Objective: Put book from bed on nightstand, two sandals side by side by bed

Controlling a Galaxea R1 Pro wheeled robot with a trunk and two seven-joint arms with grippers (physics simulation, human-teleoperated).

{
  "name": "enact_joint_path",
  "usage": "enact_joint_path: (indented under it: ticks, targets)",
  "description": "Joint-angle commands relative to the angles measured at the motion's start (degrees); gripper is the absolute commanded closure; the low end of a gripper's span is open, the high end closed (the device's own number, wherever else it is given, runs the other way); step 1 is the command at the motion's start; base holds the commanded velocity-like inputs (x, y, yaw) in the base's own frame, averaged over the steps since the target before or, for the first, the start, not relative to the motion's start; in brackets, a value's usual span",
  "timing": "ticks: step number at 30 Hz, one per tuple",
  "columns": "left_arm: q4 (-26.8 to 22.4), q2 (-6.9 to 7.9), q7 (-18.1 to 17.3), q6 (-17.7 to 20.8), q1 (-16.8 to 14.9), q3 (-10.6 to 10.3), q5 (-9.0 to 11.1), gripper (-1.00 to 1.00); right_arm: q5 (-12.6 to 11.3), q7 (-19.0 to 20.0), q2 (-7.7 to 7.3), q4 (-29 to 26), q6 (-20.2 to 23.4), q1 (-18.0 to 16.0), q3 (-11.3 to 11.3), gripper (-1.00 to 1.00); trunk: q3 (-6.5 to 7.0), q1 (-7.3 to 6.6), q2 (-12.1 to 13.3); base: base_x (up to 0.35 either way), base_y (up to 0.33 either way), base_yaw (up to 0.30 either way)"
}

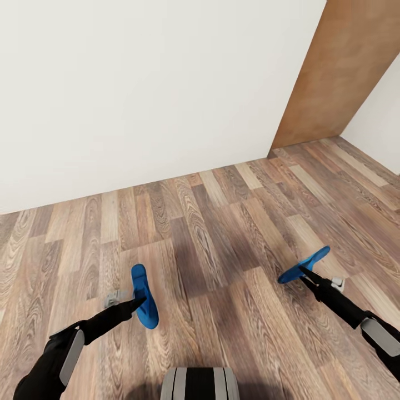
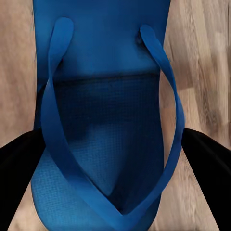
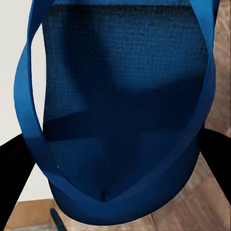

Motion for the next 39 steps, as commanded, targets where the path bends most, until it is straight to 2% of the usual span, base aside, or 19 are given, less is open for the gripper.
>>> enact_joint_path:
  ticks: [1, 5, 11, 14, 18, 20, 22, 23, 25, 26, 27, 28, 29, 30, 33, 39]
  targets:
    - [-0.01, -0.01, -0.21, 0.45, -0.02, 0.06, 0.29, 1.00, 0.52, 0.16, -0.06, 1.13, 0.49, -0.06, 0.19, 1.00, 0.19, -0.03, 0.00, 0.000, 0.000, 0.000]
    - [-0.04, -0.01, -1.02, 0.53, -0.02, 0.00, 0.26, 1.00, 2.50, 0.23, -0.01, 4.78, 0.57, -0.06, 0.26, 1.00, 1.08, -0.14, 0.05, 0.000, 0.000, 0.000]
    - [0.01, -0.02, -1.21, 0.54, -0.02, -0.06, 0.25, 1.00, 2.77, 0.14, 0.03, 9.58, 0.08, -0.06, 0.77, 1.00, 2.41, -0.29, 0.13, 0.000, 0.000, 0.000]
    - [0.02, -0.02, -1.25, 0.54, -0.02, -1.04, 0.23, 1.00, 3.18, 0.38, 0.10, 11.83, -0.32, -0.06, 0.87, 1.00, 3.07, -0.37, 0.17, 0.000, 0.000, 0.000]
    - [0.04, -0.02, -1.26, 0.54, -0.02, -2.01, 0.31, 1.00, 5.67, 0.64, 0.07, 14.53, -0.33, -0.02, 0.89, 1.00, 3.96, -0.47, 0.23, 0.000, 0.000, 0.000]
    - [0.05, -0.06, -1.32, 0.54, -0.02, -2.16, 0.33, 1.00, 9.09, 0.78, 0.04, 17.46, -0.36, 0.01, 0.94, 1.00, 4.40, -0.52, 0.25, 0.000, 0.000, 0.000]
    - [0.07, -0.09, -1.34, 0.70, -0.02, -2.28, 0.35, 1.00, 13.06, 2.09, 0.08, 18.30, -0.35, 0.02, 1.00, 1.00, 4.85, -0.57, 0.28, 0.000, 0.000, 0.000]
    - [0.08, -0.09, -1.34, 0.84, -0.02, -2.31, 0.36, 1.00, 14.23, 2.64, 0.10, 18.43, -0.35, 0.02, 1.01, 1.00, 5.07, -0.60, 0.29, 0.000, 0.000, 0.000]
    - [0.12, -0.12, -1.35, 2.56, -0.02, -2.57, 0.35, 1.00, 21.24, 4.50, 0.25, 18.69, -0.35, 0.03, 1.05, 1.00, 5.51, -0.65, 0.32, 0.000, 0.000, 0.000]
    - [0.12, -0.14, -1.35, 2.95, -0.02, -2.70, 0.35, 1.00, 22.87, 4.67, 0.27, 18.70, -0.32, 0.03, 1.05, 1.00, 5.73, -0.68, 0.34, 0.000, 0.000, 0.000]
    - [0.13, -0.16, -1.35, 3.51, -0.02, -3.04, 0.34, 1.00, 26.29, 4.92, 0.28, 18.73, -0.14, 0.03, 1.01, 1.00, 5.95, -0.70, 0.35, 0.000, 0.000, 0.000]
    - [0.13, -0.18, -1.35, 3.99, -0.02, -3.66, 0.34, 1.00, 31.27, 5.17, 0.29, 18.70, 0.16, 0.00, 0.92, 1.00, 6.18, -0.73, 0.36, 0.000, 0.000, 0.000]
    - [0.13, -0.19, -1.35, 4.26, -0.02, -4.15, 0.34, 1.00, 34.89, 5.31, 0.25, 18.65, 0.36, -0.02, 0.82, 1.00, 6.40, -0.76, 0.38, 0.000, 0.000, 0.000]
    - [0.14, -0.19, -1.35, 4.41, -0.02, -4.42, 0.34, 1.00, 36.84, 5.36, 0.23, 18.66, 0.48, -0.04, 0.77, 1.00, 6.62, -0.78, 0.39, 0.000, 0.000, 0.000]
    - [0.14, -0.16, -1.35, 4.54, -0.02, -4.61, 0.34, 1.00, 38.35, 5.34, 0.21, 19.01, 0.49, -0.05, 0.73, 1.00, 7.28, -0.86, 0.43, 0.000, 0.000, 0.000]
    - [0.14, -0.19, -1.35, 4.58, -0.02, -4.69, 0.34, 1.00, 38.84, 5.48, -0.12, 19.21, -0.08, -0.06, 0.61, 1.00, 8.61, -1.01, 0.51, 0.000, 0.000, 0.000]
